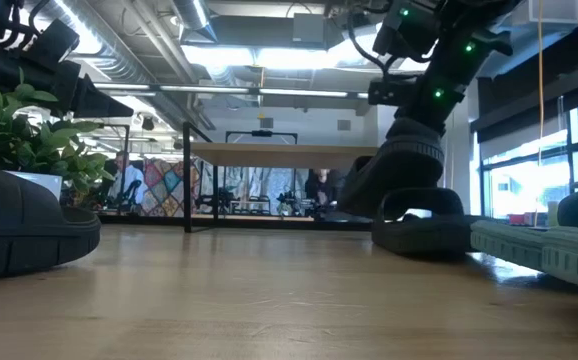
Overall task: Pick and place slides into the shelf
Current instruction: Put the black slide under the shelf
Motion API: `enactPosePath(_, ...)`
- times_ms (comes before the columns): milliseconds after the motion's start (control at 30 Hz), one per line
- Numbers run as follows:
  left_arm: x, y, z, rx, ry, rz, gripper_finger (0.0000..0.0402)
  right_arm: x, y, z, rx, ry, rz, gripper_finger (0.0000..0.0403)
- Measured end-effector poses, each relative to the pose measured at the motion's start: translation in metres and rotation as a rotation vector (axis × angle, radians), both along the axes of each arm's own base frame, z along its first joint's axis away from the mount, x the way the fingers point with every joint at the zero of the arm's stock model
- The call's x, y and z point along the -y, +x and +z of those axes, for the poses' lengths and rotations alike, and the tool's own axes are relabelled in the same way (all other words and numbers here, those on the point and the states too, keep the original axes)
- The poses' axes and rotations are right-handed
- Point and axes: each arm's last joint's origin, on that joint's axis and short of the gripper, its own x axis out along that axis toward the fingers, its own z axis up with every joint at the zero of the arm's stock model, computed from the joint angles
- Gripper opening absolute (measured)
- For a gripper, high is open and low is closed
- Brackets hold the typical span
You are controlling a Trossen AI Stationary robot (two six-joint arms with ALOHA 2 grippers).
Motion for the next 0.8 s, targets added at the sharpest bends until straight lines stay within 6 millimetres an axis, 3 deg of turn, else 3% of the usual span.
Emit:
enactPosePath(400, -0.0006, -0.0008, -0.0016, -0.02, 0.006, 0.028, 0.0, 0.0067, -0.0044, -0.0019, -0.054, -0.003, -0.012, 0.0014)
enactPosePath(633, -0.0006, -0.0008, -0.0016, -0.019, 0.006, 0.027, 0.0, 0.0065, -0.0047, -0.0021, -0.04, 0.015, -0.03, 0.007)
enactPosePath(800, -0.0006, -0.0008, -0.0016, -0.019, 0.006, 0.027, 0.0, 0.0064, -0.005, -0.0022, -0.03, 0.023, -0.048, 0.0083)
